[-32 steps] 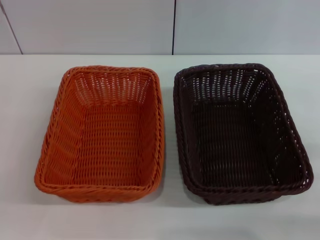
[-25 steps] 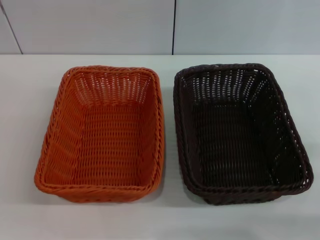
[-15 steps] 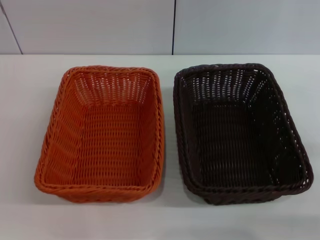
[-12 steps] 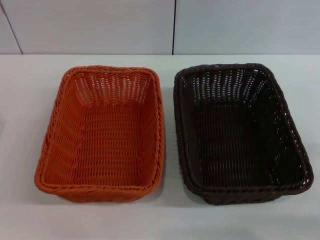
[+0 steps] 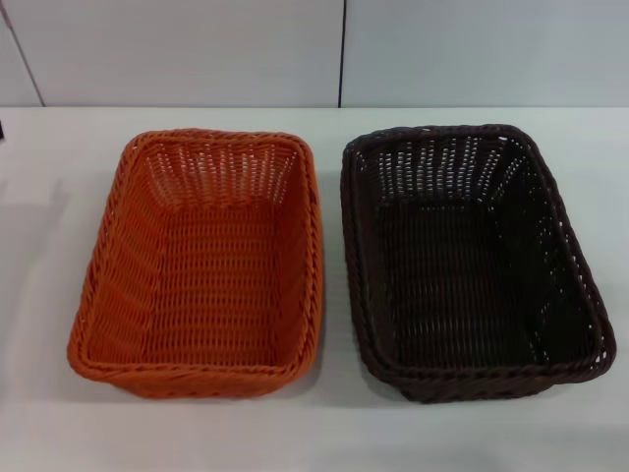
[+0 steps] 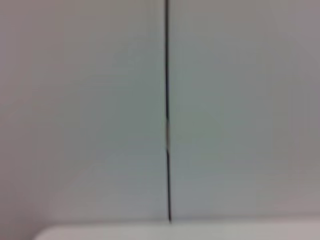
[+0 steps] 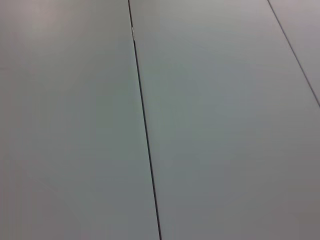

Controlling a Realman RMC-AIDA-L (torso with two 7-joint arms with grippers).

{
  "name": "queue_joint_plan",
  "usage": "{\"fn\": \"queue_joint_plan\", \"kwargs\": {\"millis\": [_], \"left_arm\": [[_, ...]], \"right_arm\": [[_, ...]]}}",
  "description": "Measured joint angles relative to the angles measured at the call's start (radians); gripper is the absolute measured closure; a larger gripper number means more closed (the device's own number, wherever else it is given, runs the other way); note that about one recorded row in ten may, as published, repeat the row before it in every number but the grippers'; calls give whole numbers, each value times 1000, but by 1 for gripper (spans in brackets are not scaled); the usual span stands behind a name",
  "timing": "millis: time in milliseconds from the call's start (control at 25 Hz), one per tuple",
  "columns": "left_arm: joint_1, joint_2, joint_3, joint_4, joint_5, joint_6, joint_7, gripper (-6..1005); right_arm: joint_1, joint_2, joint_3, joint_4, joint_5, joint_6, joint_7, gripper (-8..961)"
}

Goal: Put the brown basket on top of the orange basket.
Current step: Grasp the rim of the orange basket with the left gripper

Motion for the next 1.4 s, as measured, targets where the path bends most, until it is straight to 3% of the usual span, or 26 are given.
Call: {"fn": "queue_joint_plan", "kwargs": {"millis": [40,80,120,200,240,320,440,720,1000,1400], "left_arm": [[0,0,0,0,0,0,0,214],[-10,-15,-25,-71,2,-132,40,214],[-43,-92,-111,-230,8,-417,182,215],[-67,-160,-169,-305,16,-548,278,216],[-93,-207,-214,-369,28,-664,353,217],[-111,-218,-219,-404,34,-735,380,217],[-145,-210,-190,-460,41,-855,353,217],[-192,-213,-173,-453,42,-974,281,216],[-242,-214,-117,-284,47,-973,251,216],[-307,-212,-118,-93,47,-928,247,216]], "right_arm": [[0,0,0,0,0,0,0,176],[0,0,0,0,0,0,0,176],[0,0,0,0,0,0,0,176],[3,0,0,-1,0,0,1,176],[3,0,0,-1,0,0,1,176],[6,0,-2,-1,0,1,1,176],[7,-2,-6,-1,-1,3,2,176],[2,-2,-8,-1,-2,7,2,176],[0,-2,-9,-1,-3,6,2,176],[-10,-2,-10,-5,-23,-17,-7,176]]}}
